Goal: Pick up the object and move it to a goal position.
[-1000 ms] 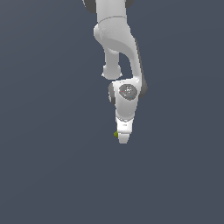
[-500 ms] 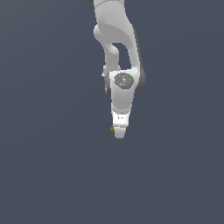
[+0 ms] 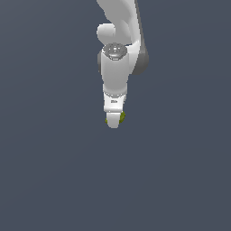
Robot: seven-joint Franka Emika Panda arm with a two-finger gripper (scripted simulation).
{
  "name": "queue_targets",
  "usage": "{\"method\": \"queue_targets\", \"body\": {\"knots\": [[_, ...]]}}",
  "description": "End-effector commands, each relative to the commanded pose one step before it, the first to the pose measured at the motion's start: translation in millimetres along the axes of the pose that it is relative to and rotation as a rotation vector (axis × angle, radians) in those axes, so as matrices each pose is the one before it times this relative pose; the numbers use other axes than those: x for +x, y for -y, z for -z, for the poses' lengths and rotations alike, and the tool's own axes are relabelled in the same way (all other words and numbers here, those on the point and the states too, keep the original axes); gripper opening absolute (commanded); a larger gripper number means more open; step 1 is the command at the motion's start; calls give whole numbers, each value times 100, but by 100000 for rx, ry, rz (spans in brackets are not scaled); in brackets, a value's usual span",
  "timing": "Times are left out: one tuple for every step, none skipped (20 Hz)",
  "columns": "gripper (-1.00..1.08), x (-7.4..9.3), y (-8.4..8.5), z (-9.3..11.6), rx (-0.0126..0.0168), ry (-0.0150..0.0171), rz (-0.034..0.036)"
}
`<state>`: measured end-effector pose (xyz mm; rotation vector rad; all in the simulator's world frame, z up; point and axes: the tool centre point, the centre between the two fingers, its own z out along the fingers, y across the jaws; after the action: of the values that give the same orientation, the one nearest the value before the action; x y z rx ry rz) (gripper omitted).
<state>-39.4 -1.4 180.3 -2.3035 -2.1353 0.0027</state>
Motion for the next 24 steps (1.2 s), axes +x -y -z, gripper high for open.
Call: {"method": "queue_targets", "body": {"knots": [[-100, -1264, 388, 2997, -224, -152, 81], [-100, -510, 153, 1158, 0, 0, 0], [-100, -509, 153, 1164, -4, -91, 35], [-100, -508, 150, 1160, 0, 0, 0], [-100, -511, 150, 1166, -6, -65, 23], [-100, -508, 148, 1157, -7, -65, 23], [-100, -497, 142, 1137, 0, 0, 0], [-100, -498, 142, 1128, -9, -65, 21], [-100, -488, 136, 1111, 0, 0, 0], [-100, -485, 133, 1100, 0, 0, 0], [-100, -495, 134, 1096, -11, -67, 14], [-100, -481, 128, 1083, 0, 0, 0], [-100, -480, 125, 1076, 0, 0, 0], [-100, -479, 122, 1069, 0, 0, 0], [-100, -478, 119, 1063, 0, 0, 0], [-100, -478, 115, 1057, 0, 0, 0], [-100, -493, 111, 1048, 9, 41, -55], [-100, -478, 107, 1046, 0, 0, 0], [-100, -487, 100, 1035, 16, 69, -67], [-100, -470, 96, 1019, 0, 0, 0], [-100, -446, 87, 962, 0, 0, 0], [-100, -425, 74, 899, 17, 72, -63], [-100, -396, 68, 846, 0, 0, 0], [-100, -373, 57, 786, 12, 51, -45]]}}
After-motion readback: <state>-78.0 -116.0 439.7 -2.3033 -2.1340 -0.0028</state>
